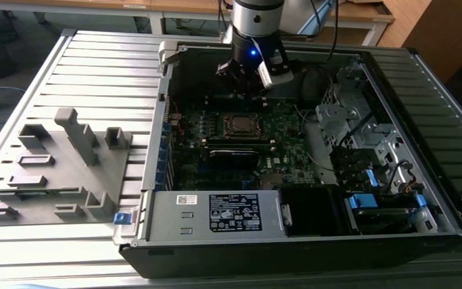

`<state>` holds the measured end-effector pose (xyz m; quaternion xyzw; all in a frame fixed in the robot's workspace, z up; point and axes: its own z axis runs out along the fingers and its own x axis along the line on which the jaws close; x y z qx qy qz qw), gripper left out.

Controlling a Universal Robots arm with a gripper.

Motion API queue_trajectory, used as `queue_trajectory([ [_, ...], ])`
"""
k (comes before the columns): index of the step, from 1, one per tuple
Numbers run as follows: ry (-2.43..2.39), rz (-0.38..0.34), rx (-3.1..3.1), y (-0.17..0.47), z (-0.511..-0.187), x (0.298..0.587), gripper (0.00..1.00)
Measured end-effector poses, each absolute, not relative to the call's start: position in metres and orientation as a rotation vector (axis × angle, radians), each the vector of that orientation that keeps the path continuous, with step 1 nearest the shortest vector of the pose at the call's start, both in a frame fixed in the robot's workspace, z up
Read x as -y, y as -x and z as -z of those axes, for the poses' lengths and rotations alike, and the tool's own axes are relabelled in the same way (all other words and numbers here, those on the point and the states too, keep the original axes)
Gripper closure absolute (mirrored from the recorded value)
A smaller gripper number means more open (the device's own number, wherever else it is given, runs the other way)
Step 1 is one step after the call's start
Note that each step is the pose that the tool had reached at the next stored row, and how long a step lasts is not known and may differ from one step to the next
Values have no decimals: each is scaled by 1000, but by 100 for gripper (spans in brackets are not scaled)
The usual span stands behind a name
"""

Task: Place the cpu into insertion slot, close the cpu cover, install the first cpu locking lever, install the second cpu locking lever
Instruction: 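Install the second cpu locking lever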

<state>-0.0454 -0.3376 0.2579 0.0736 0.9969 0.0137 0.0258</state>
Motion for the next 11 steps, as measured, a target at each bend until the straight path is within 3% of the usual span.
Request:
queue_trajectory([
  [11, -227, -39, -3081, 45, -258, 340, 89],
])
